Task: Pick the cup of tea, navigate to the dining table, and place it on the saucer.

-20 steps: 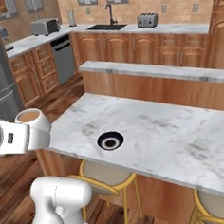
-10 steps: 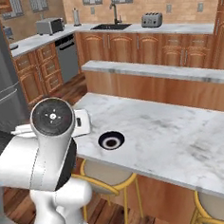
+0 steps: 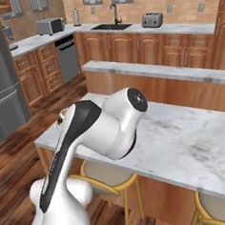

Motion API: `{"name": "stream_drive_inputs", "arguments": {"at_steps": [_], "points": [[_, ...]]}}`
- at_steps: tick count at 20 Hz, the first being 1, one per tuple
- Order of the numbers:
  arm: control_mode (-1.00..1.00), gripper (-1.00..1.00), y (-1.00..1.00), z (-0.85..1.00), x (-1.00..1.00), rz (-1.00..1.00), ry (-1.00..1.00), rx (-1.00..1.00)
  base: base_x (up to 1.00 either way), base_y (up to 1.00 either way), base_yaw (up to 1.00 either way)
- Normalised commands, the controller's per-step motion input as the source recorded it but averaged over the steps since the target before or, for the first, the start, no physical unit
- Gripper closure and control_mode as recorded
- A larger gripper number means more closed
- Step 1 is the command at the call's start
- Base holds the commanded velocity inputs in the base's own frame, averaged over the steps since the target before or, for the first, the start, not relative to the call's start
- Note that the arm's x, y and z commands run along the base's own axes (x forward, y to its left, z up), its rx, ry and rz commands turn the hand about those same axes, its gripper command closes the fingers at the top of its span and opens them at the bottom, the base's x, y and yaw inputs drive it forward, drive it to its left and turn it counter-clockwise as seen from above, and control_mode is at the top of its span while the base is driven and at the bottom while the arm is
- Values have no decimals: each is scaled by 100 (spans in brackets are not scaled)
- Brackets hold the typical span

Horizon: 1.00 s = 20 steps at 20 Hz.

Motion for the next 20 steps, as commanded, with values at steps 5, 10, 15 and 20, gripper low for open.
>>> {"name": "stream_drive_inputs", "arguments": {"at_steps": [5,10,15,20], "points": [[-100,100,-33,-39,68,33,0,0,0,0,0],[-100,100,-11,-43,72,21,0,-1,0,0,0],[-100,100,-2,-50,57,9,0,-5,0,0,0],[-100,100,-10,-50,38,0,0,-9,0,0,0]]}}
